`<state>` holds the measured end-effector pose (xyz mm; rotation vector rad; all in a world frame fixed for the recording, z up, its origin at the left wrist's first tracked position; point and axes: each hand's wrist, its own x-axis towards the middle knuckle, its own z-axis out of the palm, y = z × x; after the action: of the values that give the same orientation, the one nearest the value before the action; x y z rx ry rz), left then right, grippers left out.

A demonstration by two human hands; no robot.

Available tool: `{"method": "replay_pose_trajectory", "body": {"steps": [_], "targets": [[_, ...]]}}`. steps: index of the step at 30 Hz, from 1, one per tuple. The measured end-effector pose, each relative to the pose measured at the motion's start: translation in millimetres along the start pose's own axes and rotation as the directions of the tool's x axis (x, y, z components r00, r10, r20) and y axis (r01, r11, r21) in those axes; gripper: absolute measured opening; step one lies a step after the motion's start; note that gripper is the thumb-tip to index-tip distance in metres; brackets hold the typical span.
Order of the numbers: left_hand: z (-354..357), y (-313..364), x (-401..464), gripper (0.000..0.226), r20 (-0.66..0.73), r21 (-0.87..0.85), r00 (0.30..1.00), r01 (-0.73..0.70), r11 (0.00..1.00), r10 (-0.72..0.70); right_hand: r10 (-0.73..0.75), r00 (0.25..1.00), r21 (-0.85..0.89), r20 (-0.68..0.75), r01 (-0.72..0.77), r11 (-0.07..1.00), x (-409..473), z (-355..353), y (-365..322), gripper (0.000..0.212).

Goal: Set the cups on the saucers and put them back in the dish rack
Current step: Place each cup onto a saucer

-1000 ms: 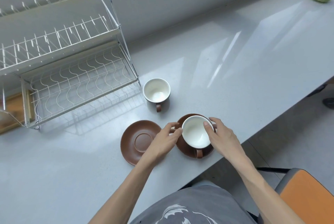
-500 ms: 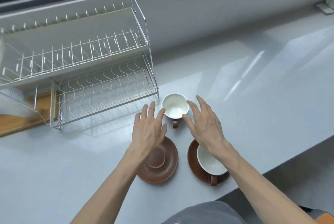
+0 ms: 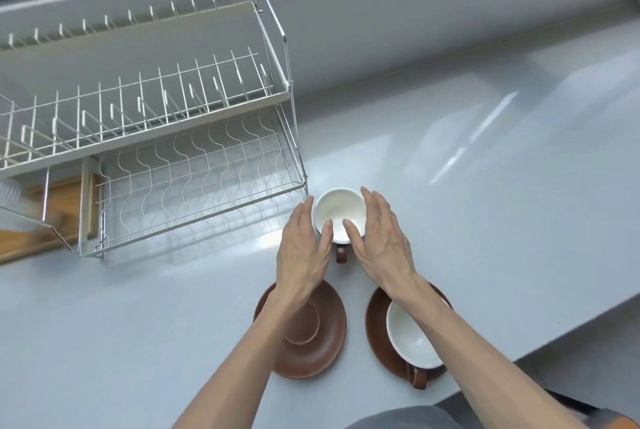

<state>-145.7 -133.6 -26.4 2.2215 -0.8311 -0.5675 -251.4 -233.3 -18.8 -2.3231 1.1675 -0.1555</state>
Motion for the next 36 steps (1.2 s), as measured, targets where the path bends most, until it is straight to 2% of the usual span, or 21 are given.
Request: {"method": "replay_pose_trajectory", "body": {"steps": [4,8,10,14,18,30,36], "targets": [[3.3,-0.6,2.9,0.062,0.091,-0.135,0.986,0.152,0.979,-0.14,0.086,0.994,0.109,0.068,-0.094,0.99,5.8,3.1,-1.8,0.068],[0.6,1.0,7.4,0.058,0.203,-0.298,0.942,0.32,0.9,-0.267,0.156,0.98,0.143,0.127,-0.174,0.974,10.2,3.2,-5.5,0.067],[-1.5,2.1,7.7,0.055,0.234,-0.357,0.929,0.355,0.864,-0.285,0.182,0.971,0.17,0.157,-0.209,0.963,12.1,1.7,-6.0,0.064],[-5.1,5.1,8.8,0.055,0.258,-0.407,0.921,0.378,0.832,-0.293,0.245,0.946,0.298,0.212,-0.302,0.905,16.9,-3.5,-7.6,0.057],[-9.4,5.2,4.2,0.052,0.251,-0.418,0.925,0.369,0.83,-0.285,0.278,0.932,0.339,0.231,-0.345,0.875,11.7,-5.4,-8.3,0.057],[-50.4,-3.3,-48.5,0.046,0.228,-0.487,0.935,0.35,0.801,-0.27,0.193,0.949,0.413,0.25,-0.285,0.865,-36.0,-15.3,-24.8,0.057],[-71.5,-17.8,-80.4,0.041,0.209,-0.505,0.929,0.37,0.78,-0.305,0.138,0.95,0.415,0.281,-0.25,0.875,-73.1,-7.4,-35.6,0.058]]}}
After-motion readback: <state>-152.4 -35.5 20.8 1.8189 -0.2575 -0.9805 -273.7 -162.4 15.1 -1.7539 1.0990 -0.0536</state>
